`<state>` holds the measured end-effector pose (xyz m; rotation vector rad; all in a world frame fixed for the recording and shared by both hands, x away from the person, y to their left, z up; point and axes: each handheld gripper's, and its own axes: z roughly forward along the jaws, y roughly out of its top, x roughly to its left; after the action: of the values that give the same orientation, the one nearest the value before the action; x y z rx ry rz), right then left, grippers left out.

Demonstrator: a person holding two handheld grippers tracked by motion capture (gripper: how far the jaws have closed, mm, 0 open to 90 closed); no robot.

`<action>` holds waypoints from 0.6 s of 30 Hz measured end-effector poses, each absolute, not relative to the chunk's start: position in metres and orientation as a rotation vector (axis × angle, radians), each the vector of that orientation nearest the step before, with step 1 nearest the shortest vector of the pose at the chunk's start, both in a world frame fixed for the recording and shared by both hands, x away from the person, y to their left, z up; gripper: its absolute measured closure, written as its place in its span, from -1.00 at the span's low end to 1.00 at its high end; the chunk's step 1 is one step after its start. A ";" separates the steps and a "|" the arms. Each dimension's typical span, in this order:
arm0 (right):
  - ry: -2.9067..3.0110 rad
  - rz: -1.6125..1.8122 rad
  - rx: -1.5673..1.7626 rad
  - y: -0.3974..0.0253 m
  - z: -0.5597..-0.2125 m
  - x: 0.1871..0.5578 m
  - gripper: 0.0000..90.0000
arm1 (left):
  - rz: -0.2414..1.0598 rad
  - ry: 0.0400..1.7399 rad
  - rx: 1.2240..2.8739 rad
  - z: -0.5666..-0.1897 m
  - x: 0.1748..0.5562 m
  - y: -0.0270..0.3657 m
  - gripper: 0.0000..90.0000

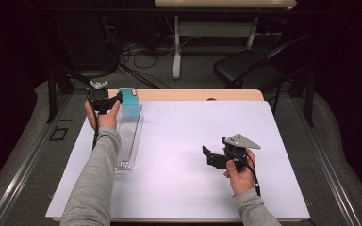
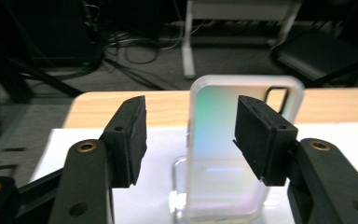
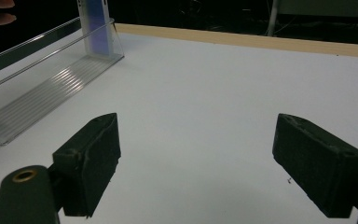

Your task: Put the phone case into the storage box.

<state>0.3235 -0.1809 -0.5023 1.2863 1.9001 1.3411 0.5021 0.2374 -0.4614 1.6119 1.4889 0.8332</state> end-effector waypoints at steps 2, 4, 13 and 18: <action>1.901 1.342 1.286 -0.181 -0.502 0.323 -0.67 | 0.819 1.486 1.625 -0.461 0.502 0.237 -0.04; 1.899 1.342 1.289 -0.182 -0.502 0.323 -0.67 | 0.823 1.484 1.631 -0.460 0.500 0.237 -0.06; 1.901 1.341 1.283 -0.182 -0.501 0.324 -0.67 | 0.772 1.465 1.621 -0.452 0.494 0.238 -0.14; 1.904 1.338 1.278 -0.182 -0.501 0.323 -0.67 | 0.753 1.438 1.622 -0.447 0.488 0.239 -0.19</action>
<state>0.3227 -0.1824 -0.5009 1.2776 1.9038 1.3381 0.4883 0.2389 -0.4469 1.6221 1.4381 0.7534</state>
